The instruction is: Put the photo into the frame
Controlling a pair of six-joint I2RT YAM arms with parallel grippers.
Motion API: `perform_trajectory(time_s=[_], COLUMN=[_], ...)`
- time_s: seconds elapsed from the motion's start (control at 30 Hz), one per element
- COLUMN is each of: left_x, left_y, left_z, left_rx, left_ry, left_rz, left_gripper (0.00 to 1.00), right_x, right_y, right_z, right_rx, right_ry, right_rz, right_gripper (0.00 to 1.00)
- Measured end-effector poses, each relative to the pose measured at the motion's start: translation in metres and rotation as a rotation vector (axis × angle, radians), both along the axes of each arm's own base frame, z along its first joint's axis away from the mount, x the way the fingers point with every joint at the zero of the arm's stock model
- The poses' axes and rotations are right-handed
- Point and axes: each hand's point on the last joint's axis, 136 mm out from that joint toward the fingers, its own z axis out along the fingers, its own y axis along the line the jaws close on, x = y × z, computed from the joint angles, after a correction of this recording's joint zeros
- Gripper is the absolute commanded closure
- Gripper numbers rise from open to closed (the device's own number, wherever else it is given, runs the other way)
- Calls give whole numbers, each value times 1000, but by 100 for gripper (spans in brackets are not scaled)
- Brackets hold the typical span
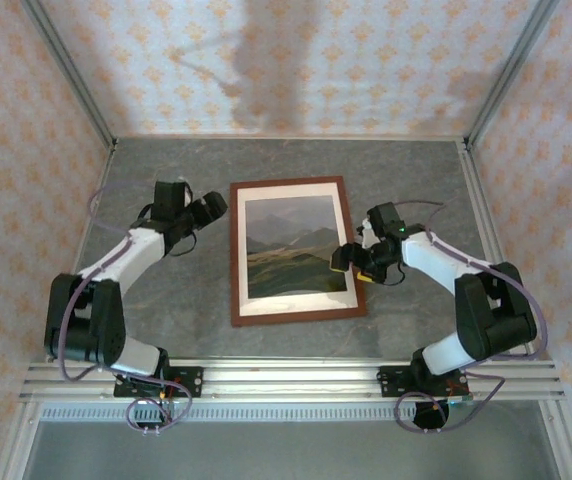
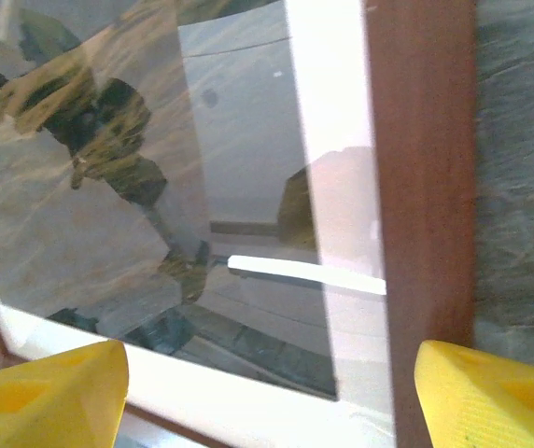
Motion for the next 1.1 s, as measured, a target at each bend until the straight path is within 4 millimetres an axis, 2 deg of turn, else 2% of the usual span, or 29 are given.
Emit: perform_trajectory(time_s=[0.07,0.17,0.43,0.7,0.8,0.9,1.1], left_x=[-12,-29,-68,-88,-91,-92,-78], left_y=[5,17,55,90,100,109,117], left_z=[3,13,33,34,24,12,10], left_rx=[24,82,256,437,511,588,689], left_ry=[-19,-70,-199,-242,-241,-210,-247], left_rz=[10,36,158,269,291,303,312], left_gripper=[5,1,0,0,0,0,0], right_x=[2,11,52,63,63,60,60], right_y=[-3,-20,-91,-156,-171,-181,-195], right_z=[6,19,88,113,107,89,53], right_rx=[-17,-109,-463,-798,-870,-914,-929], right_ry=[-28,-106,-436,-570,-592,-600,-627], right_rz=[-3,-34,-226,-412,-449,-445,-448], right_gripper=[21,18,7,3,3,3,1])
